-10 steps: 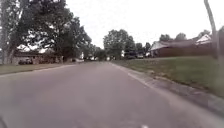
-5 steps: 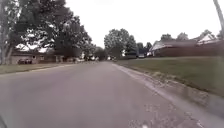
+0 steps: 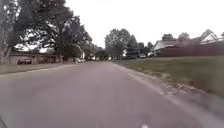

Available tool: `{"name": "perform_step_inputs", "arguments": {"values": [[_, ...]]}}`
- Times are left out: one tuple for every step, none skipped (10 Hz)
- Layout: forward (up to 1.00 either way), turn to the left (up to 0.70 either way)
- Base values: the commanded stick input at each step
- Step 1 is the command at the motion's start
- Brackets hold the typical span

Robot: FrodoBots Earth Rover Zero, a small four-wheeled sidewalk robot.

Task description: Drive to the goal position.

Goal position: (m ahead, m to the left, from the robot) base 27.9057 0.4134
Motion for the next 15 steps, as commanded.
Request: {"name": "perform_step_inputs", "arguments": {"values": [[1.0,0.39],[1.0,0.39],[1.0,0.4],[1.0,0.4],[1.0,0.4],[1.0,0.4],[1.0,0.4],[1.0,0.4],[1.0,0.4],[1.0,0.4],[1.0,0.4],[1.0,0.4],[1.0,0.4],[1.0,0.38],[1.0,0.33]]}}
